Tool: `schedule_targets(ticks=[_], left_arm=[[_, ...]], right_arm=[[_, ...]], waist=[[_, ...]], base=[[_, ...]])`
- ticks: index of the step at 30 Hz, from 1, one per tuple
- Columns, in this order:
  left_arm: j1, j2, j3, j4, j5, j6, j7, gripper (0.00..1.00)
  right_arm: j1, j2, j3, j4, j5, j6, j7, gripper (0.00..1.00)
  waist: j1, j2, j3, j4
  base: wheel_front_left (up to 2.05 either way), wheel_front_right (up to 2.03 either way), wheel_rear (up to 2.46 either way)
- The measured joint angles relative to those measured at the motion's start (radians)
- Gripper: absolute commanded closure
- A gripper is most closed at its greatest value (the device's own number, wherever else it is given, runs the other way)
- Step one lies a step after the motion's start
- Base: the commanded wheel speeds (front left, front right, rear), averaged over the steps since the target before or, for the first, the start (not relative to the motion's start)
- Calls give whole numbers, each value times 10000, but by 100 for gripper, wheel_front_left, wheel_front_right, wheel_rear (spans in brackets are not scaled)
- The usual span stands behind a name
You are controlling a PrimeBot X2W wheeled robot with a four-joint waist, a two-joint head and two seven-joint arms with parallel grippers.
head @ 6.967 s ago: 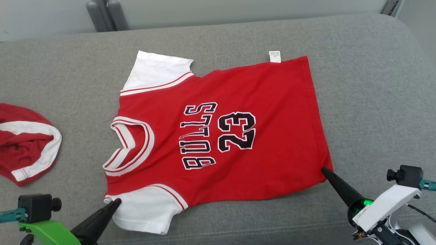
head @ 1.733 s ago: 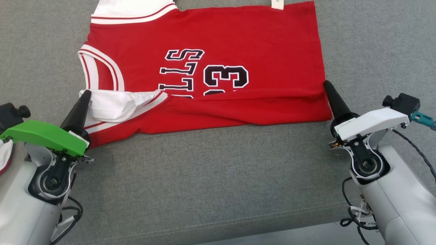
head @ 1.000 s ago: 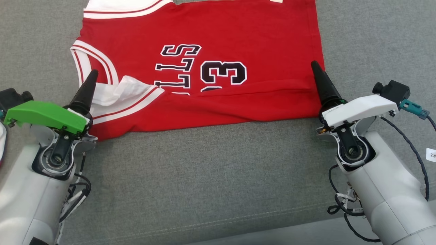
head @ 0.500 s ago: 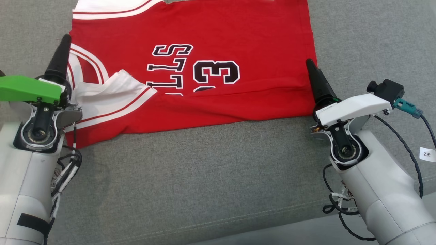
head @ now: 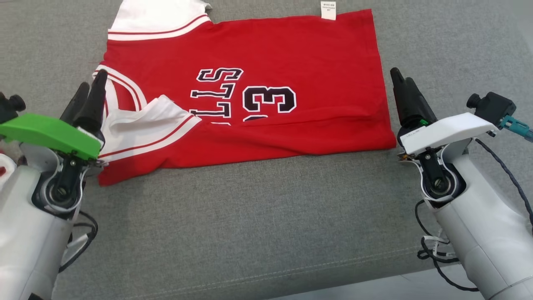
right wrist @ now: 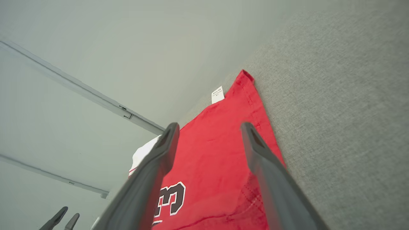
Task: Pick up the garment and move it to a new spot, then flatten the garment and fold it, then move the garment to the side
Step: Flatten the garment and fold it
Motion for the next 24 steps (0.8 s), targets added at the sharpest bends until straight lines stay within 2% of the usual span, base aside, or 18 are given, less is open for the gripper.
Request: schedule_targets(ticks=[6, 11, 16, 24], left_arm=[[1044, 345, -546, -500, 1032, 0, -949, 0], [1477, 483, -895, -936, 1770, 0, -1593, 0], [1890, 652, -1043, -1223, 2573, 0, -1705, 0], [2691, 763, -690, -1250, 3661, 23, -1714, 0]], right_arm=[[34, -577, -27, -167, -1273, 0, -82, 0], [238, -941, -943, -506, -2318, 0, -82, 0], [919, -959, -1480, -951, -3294, -31, -82, 0], [1836, -583, -1877, -2017, -4847, -449, -82, 0]], waist=[[0, 0, -468, 94], [0, 0, -800, 167], [0, 0, -1101, 244], [0, 0, -1468, 280]], base=[[0, 0, 0], [0, 0, 0], [0, 0, 0], [0, 0, 0]])
